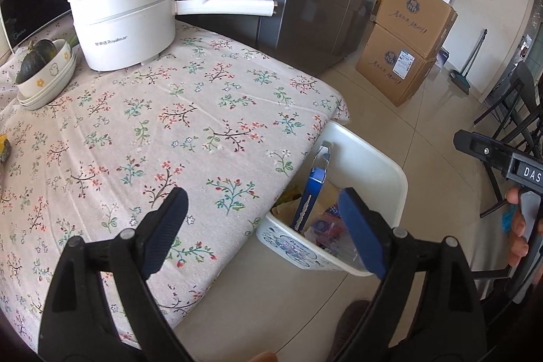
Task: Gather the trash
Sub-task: 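Open the left tool to drop the box while the right tool drops the bottle, then move both open tools back over the table toward the red can and yellow bag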
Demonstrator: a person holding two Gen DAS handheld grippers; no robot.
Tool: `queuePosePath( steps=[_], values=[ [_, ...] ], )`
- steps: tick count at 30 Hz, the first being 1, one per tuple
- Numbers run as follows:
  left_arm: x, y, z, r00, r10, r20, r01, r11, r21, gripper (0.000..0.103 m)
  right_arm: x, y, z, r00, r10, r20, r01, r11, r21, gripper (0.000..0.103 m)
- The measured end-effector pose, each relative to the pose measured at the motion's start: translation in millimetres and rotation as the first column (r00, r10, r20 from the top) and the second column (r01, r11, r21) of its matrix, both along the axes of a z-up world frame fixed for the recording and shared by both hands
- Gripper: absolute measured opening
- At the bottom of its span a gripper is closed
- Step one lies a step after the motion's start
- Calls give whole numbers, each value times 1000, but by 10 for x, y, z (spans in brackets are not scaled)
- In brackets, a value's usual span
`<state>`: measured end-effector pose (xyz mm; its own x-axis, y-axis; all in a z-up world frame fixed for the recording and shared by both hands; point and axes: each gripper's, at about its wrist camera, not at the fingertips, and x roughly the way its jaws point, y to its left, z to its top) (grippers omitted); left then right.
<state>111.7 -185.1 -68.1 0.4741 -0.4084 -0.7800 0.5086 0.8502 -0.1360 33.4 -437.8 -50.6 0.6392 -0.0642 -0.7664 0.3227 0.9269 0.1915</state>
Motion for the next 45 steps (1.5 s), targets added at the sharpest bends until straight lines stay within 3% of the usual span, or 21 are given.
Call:
queuePosePath(
  steps=[5, 12, 18, 22, 31, 45],
  values=[
    [-7, 227, 85, 998, 47, 47, -49, 998, 36, 102, 108, 176, 72, 999, 21, 29, -20, 999, -25, 84],
    [38, 602, 102, 988, 92, 126, -103, 991, 83, 102, 361, 432, 63, 999, 28, 35, -26, 998, -53, 89],
    [177, 994, 24, 976, 174, 130, -186, 978, 91, 102, 588, 757, 42, 996, 82, 45, -79, 995, -64, 100],
    [302, 1269, -30, 964, 242, 110, -252, 963, 96, 102, 751, 1011, -3, 991, 124, 41, -121, 990, -72, 101],
    [505, 1931, -52, 919, 378, 116, -386, 920, 67, 102, 1128, 1504, -115, 984, 177, 32, -175, 983, -55, 102],
    [580, 3146, -8, 815, 546, 196, -562, 827, 31, 102, 1783, 2578, -325, 960, 275, 51, -273, 961, -40, 102]
  ],
)
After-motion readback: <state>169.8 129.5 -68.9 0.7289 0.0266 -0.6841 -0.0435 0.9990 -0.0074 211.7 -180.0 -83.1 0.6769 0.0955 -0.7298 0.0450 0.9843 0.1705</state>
